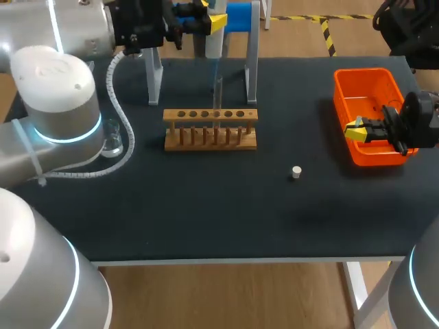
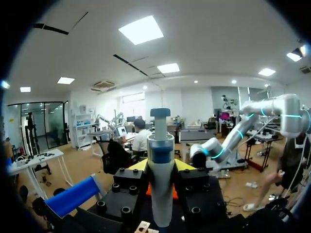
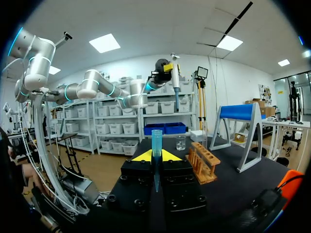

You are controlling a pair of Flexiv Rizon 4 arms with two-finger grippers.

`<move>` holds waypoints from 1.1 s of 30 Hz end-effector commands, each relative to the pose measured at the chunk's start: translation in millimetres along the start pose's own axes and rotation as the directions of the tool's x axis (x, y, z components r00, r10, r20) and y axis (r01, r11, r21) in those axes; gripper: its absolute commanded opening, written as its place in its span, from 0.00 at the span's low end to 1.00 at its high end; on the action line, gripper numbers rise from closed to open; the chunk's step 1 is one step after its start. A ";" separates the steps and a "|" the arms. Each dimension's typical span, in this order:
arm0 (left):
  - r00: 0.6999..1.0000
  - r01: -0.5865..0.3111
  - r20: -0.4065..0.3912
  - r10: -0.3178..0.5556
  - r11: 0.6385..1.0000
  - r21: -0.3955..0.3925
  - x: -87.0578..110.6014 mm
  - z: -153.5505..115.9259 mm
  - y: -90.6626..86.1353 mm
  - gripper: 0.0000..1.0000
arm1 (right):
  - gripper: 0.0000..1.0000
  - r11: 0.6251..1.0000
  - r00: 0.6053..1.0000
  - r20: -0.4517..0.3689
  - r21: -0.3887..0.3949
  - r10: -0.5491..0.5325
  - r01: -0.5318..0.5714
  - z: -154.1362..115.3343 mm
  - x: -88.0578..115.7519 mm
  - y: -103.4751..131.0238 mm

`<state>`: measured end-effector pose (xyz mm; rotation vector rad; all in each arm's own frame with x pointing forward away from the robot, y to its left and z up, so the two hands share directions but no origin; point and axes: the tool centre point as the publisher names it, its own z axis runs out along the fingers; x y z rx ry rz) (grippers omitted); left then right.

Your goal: Invert the test tube, pick up the pipette, mount the tip to pipette, aspirate from beaker and dispense into the tube, eject the tip, return the pipette, and cap with the stopper.

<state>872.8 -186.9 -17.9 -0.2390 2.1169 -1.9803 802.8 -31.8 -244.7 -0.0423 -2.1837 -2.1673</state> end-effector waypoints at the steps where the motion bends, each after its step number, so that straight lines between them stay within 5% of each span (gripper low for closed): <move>1: 0.998 -0.009 -0.058 0.010 1.000 0.011 11.2 -10.3 -10.1 0.00 | 0.00 1.000 1.000 0.000 0.001 0.000 0.000 -0.2 0.3 0.0; 15: 0.988 0.009 -0.153 -0.005 1.000 0.028 46.0 15.5 -28.6 0.00 | 0.00 1.000 1.000 0.000 0.001 0.000 0.000 -0.2 0.3 0.0; 33: 0.981 0.061 -0.187 -0.054 0.998 0.028 55.3 26.1 -32.9 0.00 | 0.00 1.000 1.000 0.000 0.001 0.000 0.000 -0.2 0.3 0.0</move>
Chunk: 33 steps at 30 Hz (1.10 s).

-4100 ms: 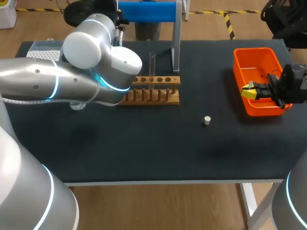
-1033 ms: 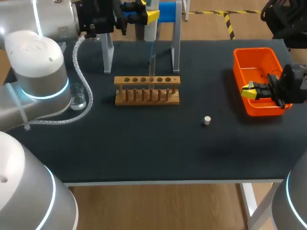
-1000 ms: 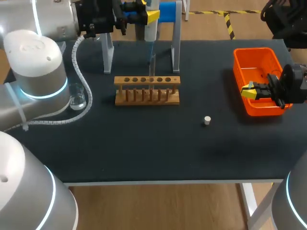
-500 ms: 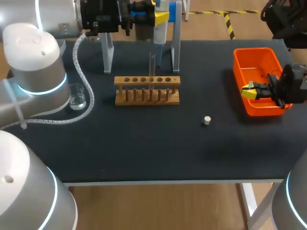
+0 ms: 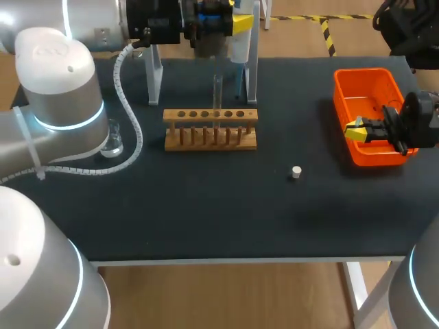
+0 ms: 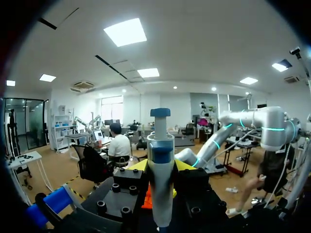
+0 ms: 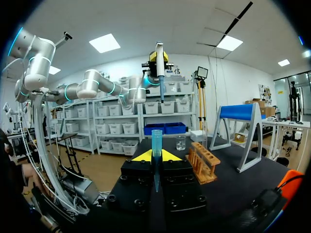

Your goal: Invert the test tube, pick up the pipette, mount the tip to pipette, aspirate from beaker and dispense into the tube, eject the tip, return the pipette, and cap with the stopper.

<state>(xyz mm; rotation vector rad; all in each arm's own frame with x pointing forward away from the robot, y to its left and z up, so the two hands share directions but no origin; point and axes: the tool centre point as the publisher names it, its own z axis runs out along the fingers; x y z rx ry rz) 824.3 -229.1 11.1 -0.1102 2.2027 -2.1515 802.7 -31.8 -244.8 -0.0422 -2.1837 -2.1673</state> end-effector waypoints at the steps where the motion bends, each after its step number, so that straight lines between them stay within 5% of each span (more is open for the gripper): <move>1: 1.000 0.009 0.000 -0.009 1.000 0.004 -1.6 0.2 1.5 0.00 | 0.00 1.000 1.000 0.000 0.001 0.000 0.000 -0.2 0.3 0.0; 33: 1.000 0.010 -0.004 -0.010 1.000 0.000 -2.1 -4.1 2.8 0.00 | 0.00 1.000 1.000 0.000 0.001 0.000 0.000 -0.2 0.3 0.0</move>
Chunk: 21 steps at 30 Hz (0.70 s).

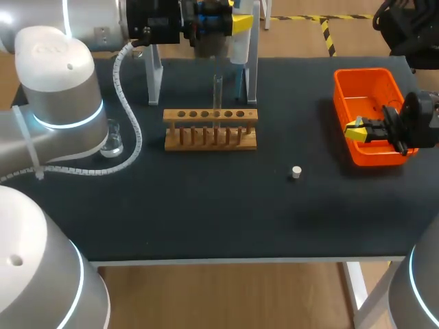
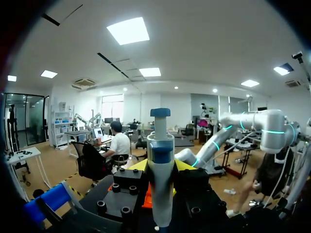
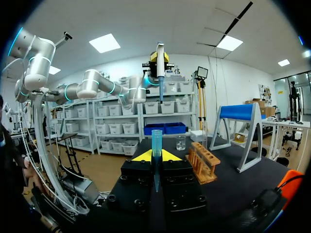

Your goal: Invert the test tube, pick up the pipette, mount the tip to pipette, aspirate from beaker and dispense into the tube, eject the tip, return the pipette, and cap with the stopper.

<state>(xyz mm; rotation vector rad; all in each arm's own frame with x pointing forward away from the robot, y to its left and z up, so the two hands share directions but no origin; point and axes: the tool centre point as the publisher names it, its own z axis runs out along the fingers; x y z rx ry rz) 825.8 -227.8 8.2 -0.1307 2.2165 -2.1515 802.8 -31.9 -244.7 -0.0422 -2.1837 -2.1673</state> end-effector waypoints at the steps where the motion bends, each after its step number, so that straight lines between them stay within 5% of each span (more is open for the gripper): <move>1: 1.000 -0.008 -0.005 0.008 1.000 0.001 -0.5 -4.5 0.1 0.00 | 0.00 1.000 1.000 0.000 0.001 0.000 0.000 -0.2 0.3 0.0; 21: 0.998 -0.062 0.019 0.062 0.998 -0.001 11.7 -30.9 -6.5 0.00 | 0.00 1.000 1.000 0.000 0.001 0.000 0.000 -0.2 0.3 0.0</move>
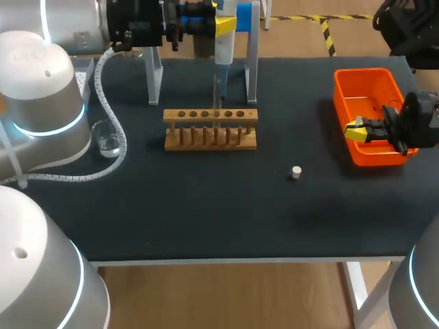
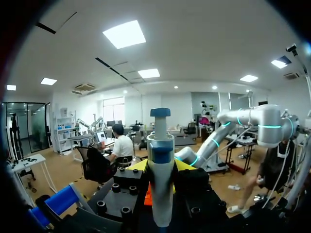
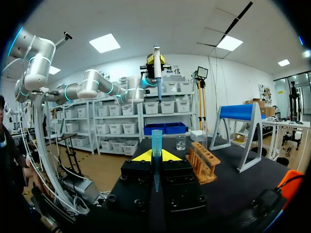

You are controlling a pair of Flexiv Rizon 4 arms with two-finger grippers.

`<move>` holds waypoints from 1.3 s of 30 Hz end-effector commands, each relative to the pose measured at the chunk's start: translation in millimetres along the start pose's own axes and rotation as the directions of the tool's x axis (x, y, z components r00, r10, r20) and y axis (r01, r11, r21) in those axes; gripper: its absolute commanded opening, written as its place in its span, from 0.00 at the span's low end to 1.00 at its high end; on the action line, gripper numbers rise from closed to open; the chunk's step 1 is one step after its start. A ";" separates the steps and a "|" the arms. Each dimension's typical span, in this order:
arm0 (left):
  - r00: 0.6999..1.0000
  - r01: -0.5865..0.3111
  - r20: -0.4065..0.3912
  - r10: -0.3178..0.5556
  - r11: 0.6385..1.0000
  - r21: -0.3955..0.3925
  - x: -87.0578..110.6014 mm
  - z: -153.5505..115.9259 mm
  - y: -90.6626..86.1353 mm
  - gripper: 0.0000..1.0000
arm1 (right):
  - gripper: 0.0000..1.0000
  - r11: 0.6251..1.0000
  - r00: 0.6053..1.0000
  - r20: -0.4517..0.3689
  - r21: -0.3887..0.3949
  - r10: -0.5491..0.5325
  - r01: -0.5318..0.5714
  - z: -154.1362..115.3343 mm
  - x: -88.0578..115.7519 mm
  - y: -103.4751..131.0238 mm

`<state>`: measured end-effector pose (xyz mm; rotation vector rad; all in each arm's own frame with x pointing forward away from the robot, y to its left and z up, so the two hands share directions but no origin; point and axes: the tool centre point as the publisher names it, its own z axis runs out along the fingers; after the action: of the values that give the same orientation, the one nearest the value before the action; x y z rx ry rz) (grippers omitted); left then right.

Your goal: Invert the test tube, pick up the pipette, mount the tip to pipette, aspirate from beaker and dispense into the tube, eject the tip, return the pipette, and cap with the stopper.

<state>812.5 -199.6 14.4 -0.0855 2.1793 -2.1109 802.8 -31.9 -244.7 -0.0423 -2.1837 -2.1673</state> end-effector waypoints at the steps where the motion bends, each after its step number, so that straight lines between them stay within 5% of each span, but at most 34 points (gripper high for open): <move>1: 1.000 -0.003 -0.004 0.003 1.000 0.000 0.5 -0.8 -1.0 0.00 | 0.00 1.000 1.000 0.000 0.001 0.000 0.000 -0.2 0.3 0.0; 31: 1.000 -0.007 -0.007 0.007 1.000 0.000 -1.5 2.5 -0.8 0.00 | 0.00 1.000 1.000 0.000 0.001 0.000 0.000 -0.2 0.3 0.0; 39: 1.000 -0.007 -0.007 0.007 1.000 0.000 -1.5 2.5 -0.8 0.00 | 0.00 0.999 1.000 0.025 0.033 0.010 -0.010 21.2 -4.9 0.4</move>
<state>813.9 -201.9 14.6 -0.0714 2.1789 -2.1106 807.5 -20.6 -247.3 -0.0682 -2.2129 -2.1438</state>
